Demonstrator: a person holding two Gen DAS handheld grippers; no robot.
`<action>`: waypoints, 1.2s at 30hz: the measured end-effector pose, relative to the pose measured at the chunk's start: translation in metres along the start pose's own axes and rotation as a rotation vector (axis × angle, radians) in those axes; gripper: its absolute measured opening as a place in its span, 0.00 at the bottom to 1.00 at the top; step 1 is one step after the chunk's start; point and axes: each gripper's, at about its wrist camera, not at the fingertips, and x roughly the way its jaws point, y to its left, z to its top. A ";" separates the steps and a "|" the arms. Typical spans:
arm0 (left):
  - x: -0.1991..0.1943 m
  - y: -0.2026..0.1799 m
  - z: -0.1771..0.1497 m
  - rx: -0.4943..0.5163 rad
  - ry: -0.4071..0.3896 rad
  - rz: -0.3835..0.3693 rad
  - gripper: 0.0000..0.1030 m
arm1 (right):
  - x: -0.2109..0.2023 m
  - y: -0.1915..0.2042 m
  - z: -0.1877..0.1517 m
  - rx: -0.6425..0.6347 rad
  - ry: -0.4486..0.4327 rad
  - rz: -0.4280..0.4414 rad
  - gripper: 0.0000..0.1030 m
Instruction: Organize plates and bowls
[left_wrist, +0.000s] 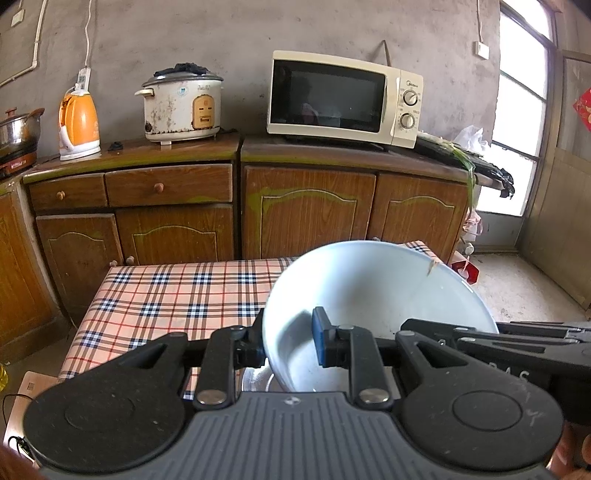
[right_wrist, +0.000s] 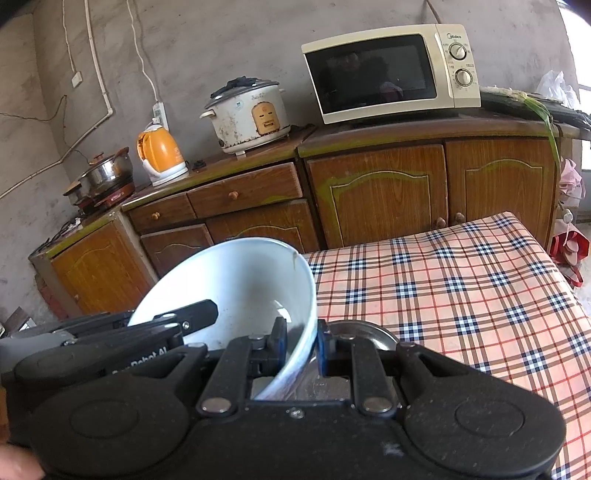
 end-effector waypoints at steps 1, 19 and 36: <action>-0.001 0.000 -0.001 -0.002 0.000 -0.001 0.22 | 0.000 0.000 0.000 0.002 0.000 0.001 0.21; -0.013 -0.004 -0.013 0.022 -0.004 0.002 0.23 | -0.013 -0.001 -0.014 0.020 0.002 0.004 0.21; -0.015 -0.008 -0.021 0.016 0.000 -0.008 0.23 | -0.020 -0.003 -0.023 0.015 0.001 -0.001 0.21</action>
